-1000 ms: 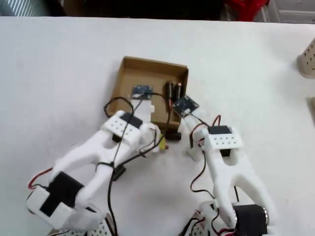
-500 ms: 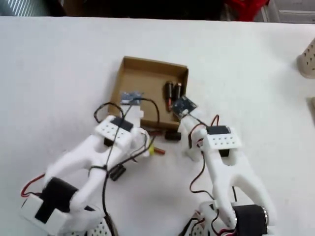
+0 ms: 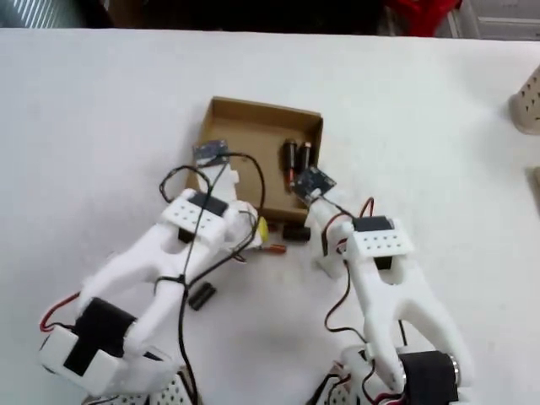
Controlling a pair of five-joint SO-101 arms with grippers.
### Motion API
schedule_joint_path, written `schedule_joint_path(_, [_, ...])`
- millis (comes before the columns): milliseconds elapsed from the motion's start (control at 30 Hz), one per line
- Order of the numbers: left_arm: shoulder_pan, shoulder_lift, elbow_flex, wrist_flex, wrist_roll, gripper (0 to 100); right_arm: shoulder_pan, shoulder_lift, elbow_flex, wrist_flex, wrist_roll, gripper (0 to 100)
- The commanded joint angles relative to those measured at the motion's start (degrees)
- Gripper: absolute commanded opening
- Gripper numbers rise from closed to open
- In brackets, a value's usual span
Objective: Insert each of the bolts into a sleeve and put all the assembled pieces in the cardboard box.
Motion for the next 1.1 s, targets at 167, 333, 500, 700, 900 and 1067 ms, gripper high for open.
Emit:
schedule_joint_path(167, [1.19, 6.29, -4.92, -2.20, 3.34, 29, -0.57, -0.84, -0.35, -0.92, 0.70, 1.6])
schedule_joint_path(333, [1.19, 10.86, -7.56, -2.11, 3.34, 29, -0.57, -0.84, -0.35, -0.92, 0.70, 1.6])
schedule_joint_path(500, [3.12, 10.86, -7.21, 0.09, 2.73, 26, -0.57, -0.84, -0.35, -0.92, 0.70, 1.6])
schedule_joint_path(700, [4.53, 10.86, -7.30, 0.62, -3.52, 1, -0.66, -0.84, -0.18, -0.84, 2.37, 1.6])
schedule_joint_path(900, [6.99, 10.95, -7.21, 5.19, -5.01, 27, -0.66, -0.84, 0.26, -0.92, 3.69, 1.6])
schedule_joint_path(1067, [10.42, 10.33, -7.21, 9.32, -4.92, 43, -0.75, -0.84, 0.35, -0.92, 3.78, 1.6])
